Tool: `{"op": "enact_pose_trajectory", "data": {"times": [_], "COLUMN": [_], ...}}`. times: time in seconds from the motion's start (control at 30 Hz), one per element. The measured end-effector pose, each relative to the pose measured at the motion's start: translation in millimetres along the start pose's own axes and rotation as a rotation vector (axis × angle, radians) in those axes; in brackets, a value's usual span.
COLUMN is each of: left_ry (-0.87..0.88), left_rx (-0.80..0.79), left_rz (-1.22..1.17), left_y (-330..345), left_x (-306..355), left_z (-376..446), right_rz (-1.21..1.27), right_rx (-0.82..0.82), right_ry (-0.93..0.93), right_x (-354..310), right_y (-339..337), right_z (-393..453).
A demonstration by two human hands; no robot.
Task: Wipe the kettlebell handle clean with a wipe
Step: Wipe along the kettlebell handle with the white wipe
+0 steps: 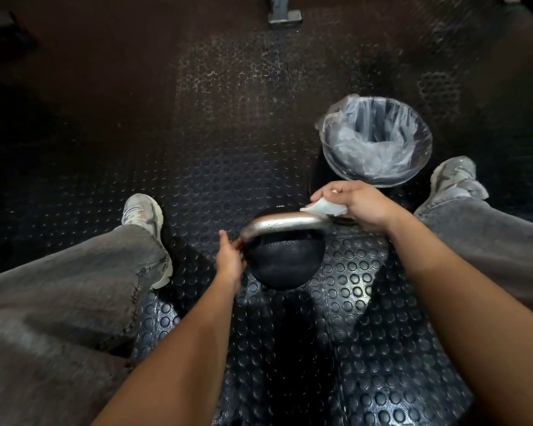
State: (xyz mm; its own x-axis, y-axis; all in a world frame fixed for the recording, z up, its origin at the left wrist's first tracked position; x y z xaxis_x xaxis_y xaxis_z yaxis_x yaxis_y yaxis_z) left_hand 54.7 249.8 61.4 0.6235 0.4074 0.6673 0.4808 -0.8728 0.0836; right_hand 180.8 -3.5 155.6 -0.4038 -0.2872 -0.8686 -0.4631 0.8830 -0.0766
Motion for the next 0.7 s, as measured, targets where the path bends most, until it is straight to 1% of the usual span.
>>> {"op": "enact_pose_trajectory", "data": {"times": [0.07,0.1,0.17,0.2,0.3,0.37,0.43,0.47,0.53,0.6,0.63,0.7], "left_ry": [0.006,0.008,0.009,0.01,0.01,0.013,0.025,0.032,0.036,0.03,0.031,0.034], "left_rx": [0.005,0.007,0.009,0.008,-0.001,0.001,0.009,0.015,0.029,0.021,0.017,0.013], "left_rz": [0.002,0.002,0.004,0.003,0.01,0.01,0.021,0.025,0.027,0.031,0.033,0.035], "left_y": [-1.2,-1.5,-2.3,-2.8,-1.2,-1.2,-2.0,-3.1,-4.8,-4.3,-4.2,-3.9], "left_x": [0.1,0.1,-0.7,-1.4,-0.9,0.3,1.3,1.4,1.6,0.7,-0.3,-0.1], "left_z": [1.0,1.4,1.6,2.6,2.2,2.0,1.7,1.4,0.5,1.2,2.8,2.0], "right_rz": [0.153,0.178,0.098,0.048,-0.142,-0.306,-0.36,-0.322,-0.133,0.058,0.068,-0.055], "right_rx": [0.048,0.1,0.183,0.195,0.144,0.049,-0.042,-0.078,-0.093,-0.003,0.057,0.138], "right_ry": [0.011,0.037,0.098,0.126,0.138,0.099,0.033,-0.003,-0.034,0.01,0.041,0.09], "right_x": [12.9,25.7,51.1,56.7,43.5,14.3,-11.7,-19.3,-18.4,4.1,18.2,39.1], "right_y": [-9.2,-13.8,-16.6,-13.3,-1.4,6.1,10.1,10.3,4.0,-10.7,-15.8,-14.0], "right_z": [-6.5,-8.7,-9.5,-9.2,0.2,3.0,0.9,-1.7,-6.9,-9.3,-10.5,-12.7]}}
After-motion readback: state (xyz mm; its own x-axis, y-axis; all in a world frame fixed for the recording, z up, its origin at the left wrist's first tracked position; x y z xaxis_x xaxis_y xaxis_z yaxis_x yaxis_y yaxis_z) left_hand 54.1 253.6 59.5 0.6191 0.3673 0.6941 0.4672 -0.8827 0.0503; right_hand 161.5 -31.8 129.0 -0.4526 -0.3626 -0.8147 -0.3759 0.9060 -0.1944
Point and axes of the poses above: each hand's wrist, its own z-axis towards the middle knuckle, its own y-axis out of the palm, x = y × z, the point moved 9 cm from there along z, towards the middle knuckle, and after that the axes turned 2 degrees about y, right-handed, at the moved point
